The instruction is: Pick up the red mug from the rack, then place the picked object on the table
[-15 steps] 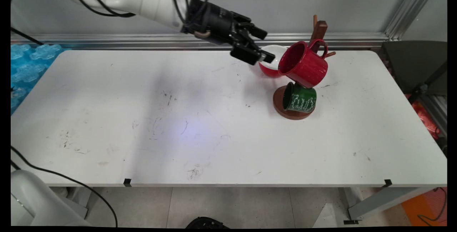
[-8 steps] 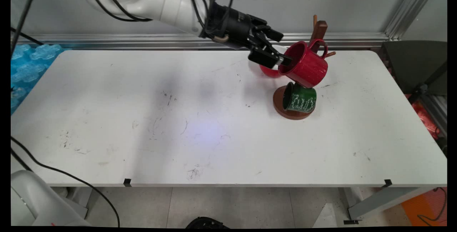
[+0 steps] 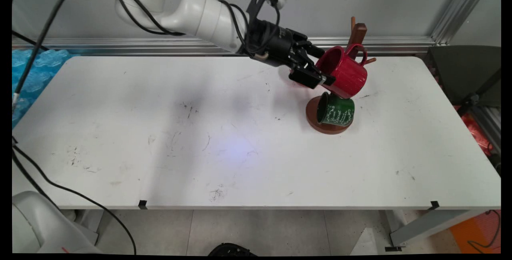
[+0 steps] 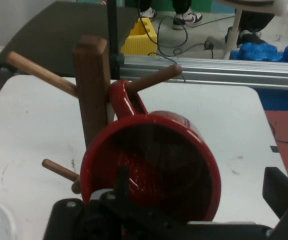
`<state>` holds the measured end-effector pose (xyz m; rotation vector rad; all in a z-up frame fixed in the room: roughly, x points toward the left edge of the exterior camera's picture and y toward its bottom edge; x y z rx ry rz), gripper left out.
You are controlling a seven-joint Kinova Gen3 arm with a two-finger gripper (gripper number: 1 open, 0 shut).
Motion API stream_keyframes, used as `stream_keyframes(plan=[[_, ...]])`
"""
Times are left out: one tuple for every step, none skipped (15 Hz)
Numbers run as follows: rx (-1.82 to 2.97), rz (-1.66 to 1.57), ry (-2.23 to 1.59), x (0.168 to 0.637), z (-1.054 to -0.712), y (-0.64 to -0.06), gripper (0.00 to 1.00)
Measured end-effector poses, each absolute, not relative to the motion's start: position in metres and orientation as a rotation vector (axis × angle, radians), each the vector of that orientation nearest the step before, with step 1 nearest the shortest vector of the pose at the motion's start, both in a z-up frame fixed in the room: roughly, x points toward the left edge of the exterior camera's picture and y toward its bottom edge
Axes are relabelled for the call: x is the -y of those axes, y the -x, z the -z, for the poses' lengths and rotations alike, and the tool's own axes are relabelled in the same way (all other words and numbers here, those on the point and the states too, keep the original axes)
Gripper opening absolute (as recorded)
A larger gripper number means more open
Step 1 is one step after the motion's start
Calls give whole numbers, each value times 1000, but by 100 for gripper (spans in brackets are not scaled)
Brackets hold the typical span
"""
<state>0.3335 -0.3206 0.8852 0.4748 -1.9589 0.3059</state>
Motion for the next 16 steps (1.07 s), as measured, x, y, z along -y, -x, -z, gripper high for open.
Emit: stream_keyframes(plan=[[1961, -307, -476, 321, -884, -332, 100], [1965, -308, -480, 323, -881, -330, 100], [1966, -308, -482, 324, -879, -327, 100], [1967, -307, -484, 325, -877, -325, 100], [1968, -306, -485, 326, -876, -322, 100], [1969, -305, -485, 327, -875, -320, 100], [1970, -305, -485, 327, -874, -318, 100], [1970, -305, -484, 328, -873, -316, 0], [1970, -304, -483, 329, -873, -315, 0], [1970, -304, -482, 329, -873, -314, 0], [1972, -302, -481, 329, -872, -313, 0], [1973, -300, -480, 329, -872, -312, 0], [1974, -297, -479, 329, -872, -311, 0], [1975, -295, -478, 329, -872, -310, 0], [1975, -293, -477, 329, -872, -309, 0], [1976, -291, -477, 329, -872, -308, 0]])
